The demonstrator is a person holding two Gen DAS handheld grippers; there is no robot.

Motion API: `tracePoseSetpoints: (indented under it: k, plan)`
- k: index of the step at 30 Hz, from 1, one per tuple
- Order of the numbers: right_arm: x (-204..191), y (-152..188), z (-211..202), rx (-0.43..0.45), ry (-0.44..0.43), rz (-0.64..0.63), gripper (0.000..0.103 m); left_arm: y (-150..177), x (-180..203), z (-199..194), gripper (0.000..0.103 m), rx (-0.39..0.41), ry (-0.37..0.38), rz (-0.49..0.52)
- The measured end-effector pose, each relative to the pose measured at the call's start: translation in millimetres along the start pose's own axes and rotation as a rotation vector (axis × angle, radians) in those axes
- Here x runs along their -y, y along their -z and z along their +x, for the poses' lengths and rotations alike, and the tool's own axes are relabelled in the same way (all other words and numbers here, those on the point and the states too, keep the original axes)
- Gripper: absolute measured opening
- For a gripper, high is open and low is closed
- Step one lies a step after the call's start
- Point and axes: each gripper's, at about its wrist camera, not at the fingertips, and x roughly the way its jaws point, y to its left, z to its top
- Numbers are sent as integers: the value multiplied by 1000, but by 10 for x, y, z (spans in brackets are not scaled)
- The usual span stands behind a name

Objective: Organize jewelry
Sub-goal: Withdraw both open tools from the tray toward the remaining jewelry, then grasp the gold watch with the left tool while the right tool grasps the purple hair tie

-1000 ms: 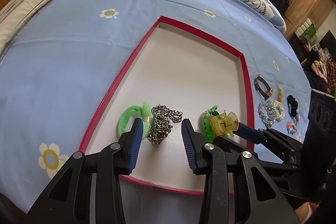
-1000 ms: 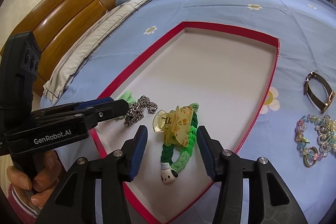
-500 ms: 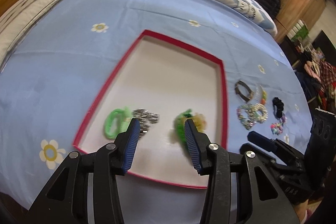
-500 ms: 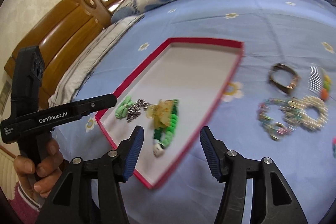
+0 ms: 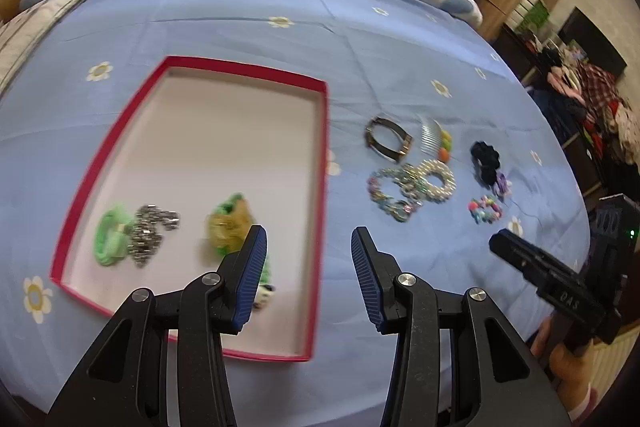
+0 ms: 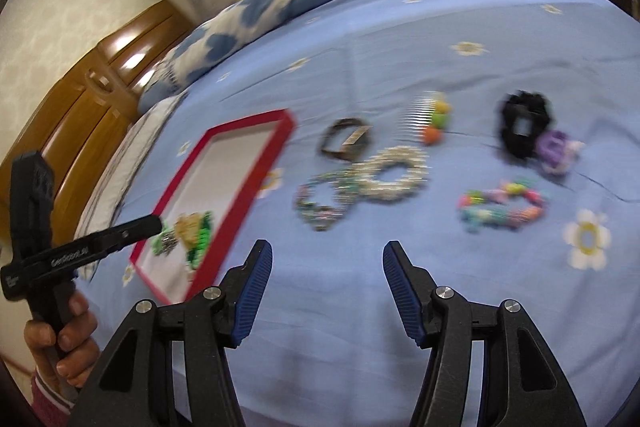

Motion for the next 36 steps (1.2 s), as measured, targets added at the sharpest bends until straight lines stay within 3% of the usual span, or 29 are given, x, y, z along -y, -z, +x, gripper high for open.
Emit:
tracePoseSetpoints:
  k: [13, 25, 30, 36]
  plan:
    - [621, -67, -262, 73, 106, 89, 60, -125, 472, 244, 43, -34, 26, 85]
    - [901, -418, -168, 106, 147, 99, 59, -500, 864, 684, 43, -66, 37, 169]
    - [1080, -558, -45, 100, 219, 83, 58, -682, 986, 907, 43, -69, 48, 202]
    - [1232, -595, 157, 52, 268, 60, 42, -818, 1104, 1255, 42, -117, 43, 248]
